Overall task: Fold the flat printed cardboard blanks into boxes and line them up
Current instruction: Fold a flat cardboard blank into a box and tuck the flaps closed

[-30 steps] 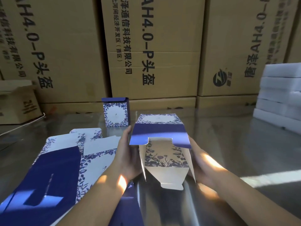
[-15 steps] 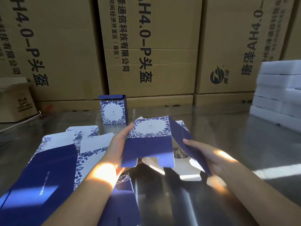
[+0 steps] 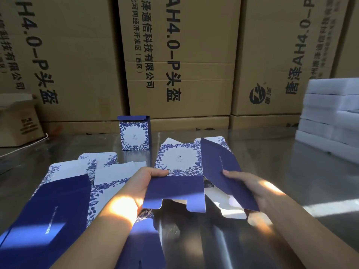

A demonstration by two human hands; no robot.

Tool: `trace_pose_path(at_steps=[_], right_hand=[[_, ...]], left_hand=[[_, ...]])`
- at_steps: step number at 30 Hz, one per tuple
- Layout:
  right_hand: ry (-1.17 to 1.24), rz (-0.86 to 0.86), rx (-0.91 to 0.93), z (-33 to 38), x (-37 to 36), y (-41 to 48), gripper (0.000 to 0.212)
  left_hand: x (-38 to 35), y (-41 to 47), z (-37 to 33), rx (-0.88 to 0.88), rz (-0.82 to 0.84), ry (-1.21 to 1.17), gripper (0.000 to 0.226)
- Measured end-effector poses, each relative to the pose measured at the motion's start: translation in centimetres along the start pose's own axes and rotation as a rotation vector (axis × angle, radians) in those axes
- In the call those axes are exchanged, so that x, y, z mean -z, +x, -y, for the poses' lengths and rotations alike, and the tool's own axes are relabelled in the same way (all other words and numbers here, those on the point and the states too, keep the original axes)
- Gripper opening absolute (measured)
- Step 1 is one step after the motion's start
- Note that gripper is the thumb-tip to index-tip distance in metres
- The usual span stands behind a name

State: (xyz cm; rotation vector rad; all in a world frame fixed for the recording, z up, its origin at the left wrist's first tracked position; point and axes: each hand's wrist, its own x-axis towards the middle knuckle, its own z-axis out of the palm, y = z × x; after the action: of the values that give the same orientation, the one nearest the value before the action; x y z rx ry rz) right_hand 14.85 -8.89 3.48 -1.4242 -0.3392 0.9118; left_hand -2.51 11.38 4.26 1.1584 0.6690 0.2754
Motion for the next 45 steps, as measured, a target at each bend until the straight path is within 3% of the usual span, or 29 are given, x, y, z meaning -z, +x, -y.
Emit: trace_pose_path(at_steps=[7,13,27,40,45], right_hand=[[-0.055,-0.077,0.05,-0.16,0.07,0.21,0.059],[-0.084,-0.13,0.105,-0.12,0.08,0.28,0.037],[-0.073,-0.162,0.165,-0.44,-0.05,0.64,0.041],[-0.124,-0.229,0.183,-0.8,-0.24,0.68,0.04],[-0.14,-0.237,0.181,-0.8,-0.23,0.58,0.042]], left_hand=[[0.25,0.29,0.26,-0.007,-0.063,0.088,0.011],[0.12,0.14,0.26,-0.003,-0.08,0.117,0.01],[-0.34,0.18,0.29,0.056,-0.1,0.108,0.017],[-0.31,0.75,0.54,-0.114,-0.127,0.15,0.004],[-0.32,0.72,0.61,-0.126,-0.108,0.138,0.011]])
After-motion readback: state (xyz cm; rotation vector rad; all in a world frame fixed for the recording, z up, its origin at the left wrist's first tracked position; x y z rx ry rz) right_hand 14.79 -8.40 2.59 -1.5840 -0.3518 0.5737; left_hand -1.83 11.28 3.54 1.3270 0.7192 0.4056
